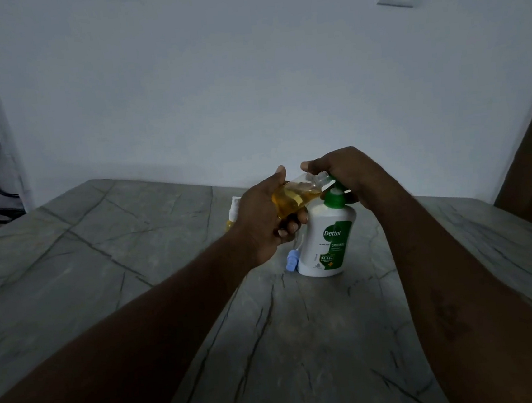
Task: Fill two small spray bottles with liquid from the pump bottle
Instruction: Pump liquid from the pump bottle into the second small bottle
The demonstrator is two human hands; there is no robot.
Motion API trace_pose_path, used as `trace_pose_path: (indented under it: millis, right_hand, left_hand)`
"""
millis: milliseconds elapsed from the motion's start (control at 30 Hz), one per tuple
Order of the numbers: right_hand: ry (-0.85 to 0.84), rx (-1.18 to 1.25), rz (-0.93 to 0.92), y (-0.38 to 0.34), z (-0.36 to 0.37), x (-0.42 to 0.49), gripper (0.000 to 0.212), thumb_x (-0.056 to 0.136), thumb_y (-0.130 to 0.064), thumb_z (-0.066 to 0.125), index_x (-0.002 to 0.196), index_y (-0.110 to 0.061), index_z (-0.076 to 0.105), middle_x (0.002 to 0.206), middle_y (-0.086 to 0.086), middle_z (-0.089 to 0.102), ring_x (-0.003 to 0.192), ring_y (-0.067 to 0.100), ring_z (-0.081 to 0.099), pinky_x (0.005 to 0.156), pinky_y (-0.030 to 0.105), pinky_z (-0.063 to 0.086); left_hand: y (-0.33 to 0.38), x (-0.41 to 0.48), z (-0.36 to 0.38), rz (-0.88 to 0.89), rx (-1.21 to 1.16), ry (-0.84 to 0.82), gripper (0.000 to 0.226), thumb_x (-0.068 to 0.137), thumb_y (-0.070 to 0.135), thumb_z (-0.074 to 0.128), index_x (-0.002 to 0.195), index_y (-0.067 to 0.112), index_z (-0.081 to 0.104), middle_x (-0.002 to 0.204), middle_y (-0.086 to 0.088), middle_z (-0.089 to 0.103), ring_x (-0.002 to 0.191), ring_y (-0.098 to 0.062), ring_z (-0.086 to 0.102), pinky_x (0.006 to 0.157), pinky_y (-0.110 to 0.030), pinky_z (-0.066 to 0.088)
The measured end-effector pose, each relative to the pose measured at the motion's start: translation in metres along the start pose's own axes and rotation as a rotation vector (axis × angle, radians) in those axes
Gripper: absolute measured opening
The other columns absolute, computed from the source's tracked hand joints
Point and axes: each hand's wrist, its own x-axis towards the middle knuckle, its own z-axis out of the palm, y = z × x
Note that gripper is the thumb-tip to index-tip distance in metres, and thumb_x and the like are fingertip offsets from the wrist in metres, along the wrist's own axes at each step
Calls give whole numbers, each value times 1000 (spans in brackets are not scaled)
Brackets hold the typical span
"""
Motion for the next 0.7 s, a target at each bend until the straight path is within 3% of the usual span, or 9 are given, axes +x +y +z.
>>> trace_pose_path:
  millis: [100,200,300,433,700]
  right_hand:
    - [-47,25,29,2,3,-4,34,86,-38,77,107,-11,77,107,12,75,84,24,68,69,32,49]
    - [-27,3,17,4,3,-1,41,84,-41,78,111,-10,75,111,10,74,93,26,68,73,34,51]
    - [24,-42,-19,1,1,1,43,84,-48,77,105,-12,76,105,9,75,96,29,70,81,40,57]
    - [63,-77,-93,-4,-5,0,35,87,-49,74,91,-15,77,94,6,76,89,26,72,82,42,61]
    - [25,19,-51,-4,-3,-2,30,87,-45,76,91,-16,77,98,6,76,85,23,70,72,33,55]
  left_hand:
    - [-1,-2,-1,-16,14,17,53,101,56,45,90,9,69,64,-14,60,46,-16,43,44,-23,23]
    - [-2,-2,-1,-20,13,29,52,101,56,47,90,9,68,64,-14,61,45,-17,44,44,-23,24]
    - [-1,-1,0,-5,20,28,53,101,56,46,94,8,68,64,-14,61,45,-17,43,43,-23,24]
    - [0,0,1,12,4,15,55,100,57,46,110,7,66,66,-13,61,47,-16,45,42,-22,28]
    - [1,0,2,4,3,9,53,100,56,47,105,7,67,66,-13,61,47,-16,44,41,-22,27]
